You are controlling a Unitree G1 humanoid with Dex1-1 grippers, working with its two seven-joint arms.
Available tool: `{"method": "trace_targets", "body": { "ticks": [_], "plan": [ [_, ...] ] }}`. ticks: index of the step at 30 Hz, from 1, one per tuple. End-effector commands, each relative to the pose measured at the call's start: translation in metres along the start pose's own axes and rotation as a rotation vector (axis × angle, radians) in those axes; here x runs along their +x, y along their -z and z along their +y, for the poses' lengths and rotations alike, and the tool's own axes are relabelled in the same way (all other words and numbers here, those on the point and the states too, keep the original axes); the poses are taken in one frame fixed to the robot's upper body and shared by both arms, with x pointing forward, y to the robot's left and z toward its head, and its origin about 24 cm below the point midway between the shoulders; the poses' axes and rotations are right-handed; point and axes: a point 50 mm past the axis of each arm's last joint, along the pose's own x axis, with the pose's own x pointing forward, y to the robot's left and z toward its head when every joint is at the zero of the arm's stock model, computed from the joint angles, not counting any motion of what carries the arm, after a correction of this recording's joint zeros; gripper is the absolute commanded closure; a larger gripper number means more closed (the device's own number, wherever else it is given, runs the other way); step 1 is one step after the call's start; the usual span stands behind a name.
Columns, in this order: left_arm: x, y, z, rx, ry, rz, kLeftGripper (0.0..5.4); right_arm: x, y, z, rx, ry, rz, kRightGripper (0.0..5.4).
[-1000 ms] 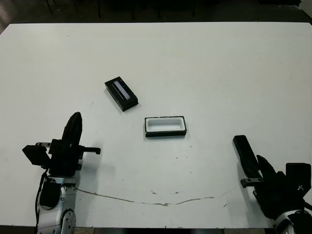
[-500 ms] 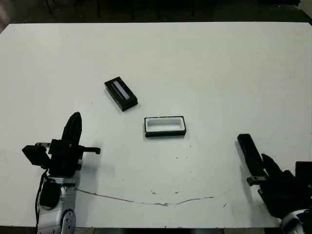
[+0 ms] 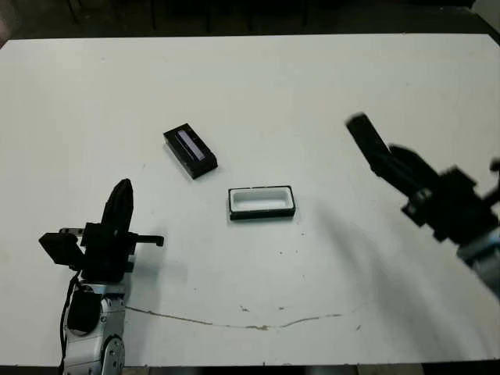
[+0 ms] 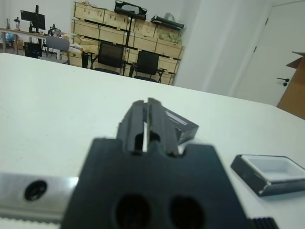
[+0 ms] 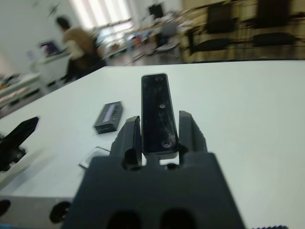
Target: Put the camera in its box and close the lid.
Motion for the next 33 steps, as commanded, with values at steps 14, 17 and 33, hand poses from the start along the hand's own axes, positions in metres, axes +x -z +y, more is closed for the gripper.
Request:
{"method": "trace_targets", "body": {
  "ticks": [14,17,33],
  "plan": [
    [-0.007,0.008,0.001,-0.009,-0.028,0.048,5.40,0.070,0.002,-0.037,-0.313,-0.647,0.407,4.84],
    [-0.007,0.009,0.000,-0.008,-0.028,0.046,5.40,0.076,-0.001,-0.036,-0.320,-0.693,0.458,4.84],
    [-0.008,0.009,-0.001,0.025,-0.039,0.041,5.40,0.091,-0.016,-0.017,-0.395,-0.815,0.489,4.84]
  ]
}}
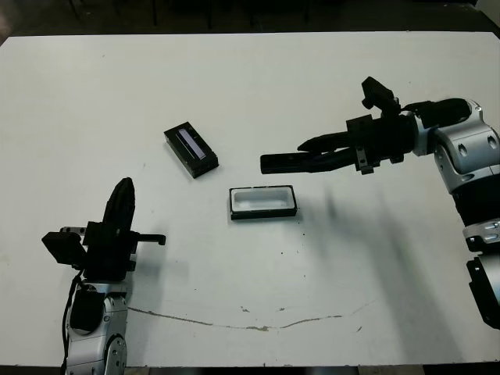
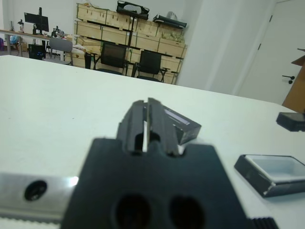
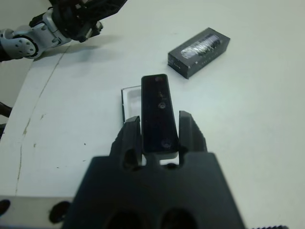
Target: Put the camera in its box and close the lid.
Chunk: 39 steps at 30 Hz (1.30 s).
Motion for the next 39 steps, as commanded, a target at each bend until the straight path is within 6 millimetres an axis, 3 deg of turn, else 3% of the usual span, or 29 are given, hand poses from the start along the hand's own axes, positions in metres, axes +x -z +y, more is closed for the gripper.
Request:
{"method": "trace_targets", "body": {
  "ticks": [1,17,39],
  "plan": [
    [-0.009,0.011,0.001,-0.008,-0.033,0.053,5.40,0.003,-0.006,0.004,-0.024,-0.021,0.045,4.84],
    [-0.009,0.010,-0.001,-0.040,-0.029,0.057,5.40,0.032,0.007,0.014,-0.080,-0.042,0.205,4.84],
    [-0.010,0.012,-0.002,-0.024,-0.034,0.062,5.40,0.048,0.028,0.015,-0.031,-0.100,0.233,4.84]
  ]
}}
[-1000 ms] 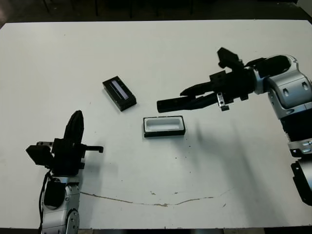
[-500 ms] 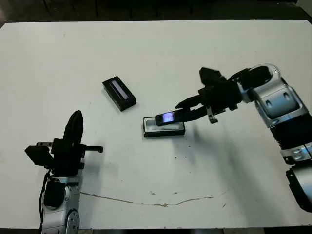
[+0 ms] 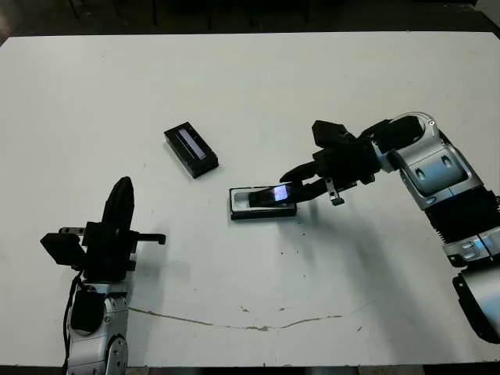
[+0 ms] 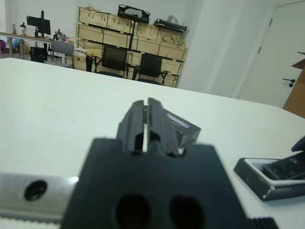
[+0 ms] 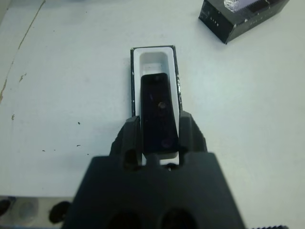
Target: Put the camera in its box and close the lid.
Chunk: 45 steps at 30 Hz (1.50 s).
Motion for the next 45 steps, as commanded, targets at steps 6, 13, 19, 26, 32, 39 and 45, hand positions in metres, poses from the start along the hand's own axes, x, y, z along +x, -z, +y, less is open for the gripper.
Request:
{"method": "trace_targets", "body": {
  "ticks": [6,13,19,26,32,39,45],
  "plan": [
    [-0.011,0.012,0.000,-0.011,-0.032,0.068,5.40,0.019,0.006,0.001,0.017,-0.042,0.025,4.84],
    [-0.012,0.012,0.000,-0.012,-0.035,0.068,5.40,0.038,-0.002,-0.001,0.016,-0.035,0.032,4.84],
    [-0.012,0.013,0.000,-0.016,-0.032,0.063,5.40,0.048,-0.008,-0.003,0.020,-0.054,0.004,4.84],
    [-0.014,0.013,0.001,-0.001,-0.044,0.067,5.40,0.047,-0.005,0.000,0.012,-0.065,-0.002,4.84],
    [-0.014,0.014,0.001,-0.016,-0.040,0.067,5.40,0.022,-0.013,-0.003,-0.157,-0.105,-0.021,3.75],
    [-0.012,0.014,0.002,-0.011,-0.030,0.060,5.40,-0.011,-0.028,-0.005,-0.195,-0.012,-0.063,2.53],
    [-0.012,0.014,0.002,-0.014,-0.033,0.060,5.40,-0.032,-0.035,-0.002,-0.219,0.039,-0.125,1.51]
  ]
}}
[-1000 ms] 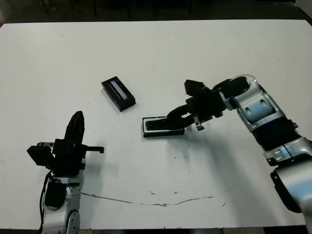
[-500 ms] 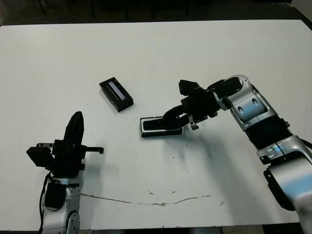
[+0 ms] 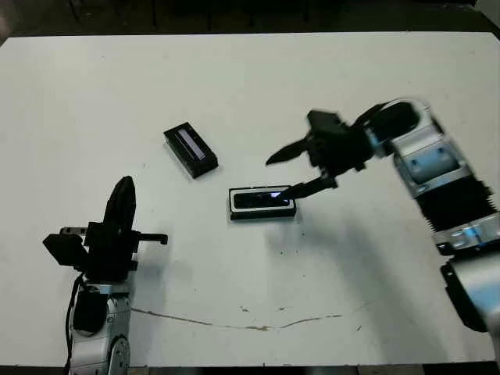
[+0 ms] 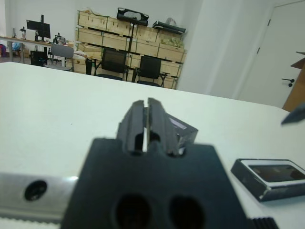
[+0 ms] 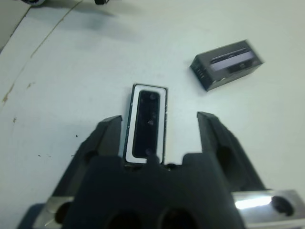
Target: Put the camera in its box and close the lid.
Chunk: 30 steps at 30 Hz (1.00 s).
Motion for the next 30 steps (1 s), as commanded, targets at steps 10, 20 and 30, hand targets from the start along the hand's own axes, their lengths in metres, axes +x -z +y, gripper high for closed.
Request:
{"method": "trace_targets", "body": {
  "ticks": [10,20,30],
  "plan": [
    [-0.012,0.012,0.002,-0.006,-0.034,0.075,5.40,-0.027,0.003,0.015,0.259,0.458,-0.238,0.03],
    [-0.012,0.013,0.003,-0.002,-0.033,0.079,5.40,0.017,0.014,0.072,-0.080,0.820,-0.077,1.44],
    [-0.013,0.013,0.002,-0.003,-0.031,0.080,5.40,0.051,0.032,0.095,-0.148,0.698,0.012,3.26]
  ]
}}
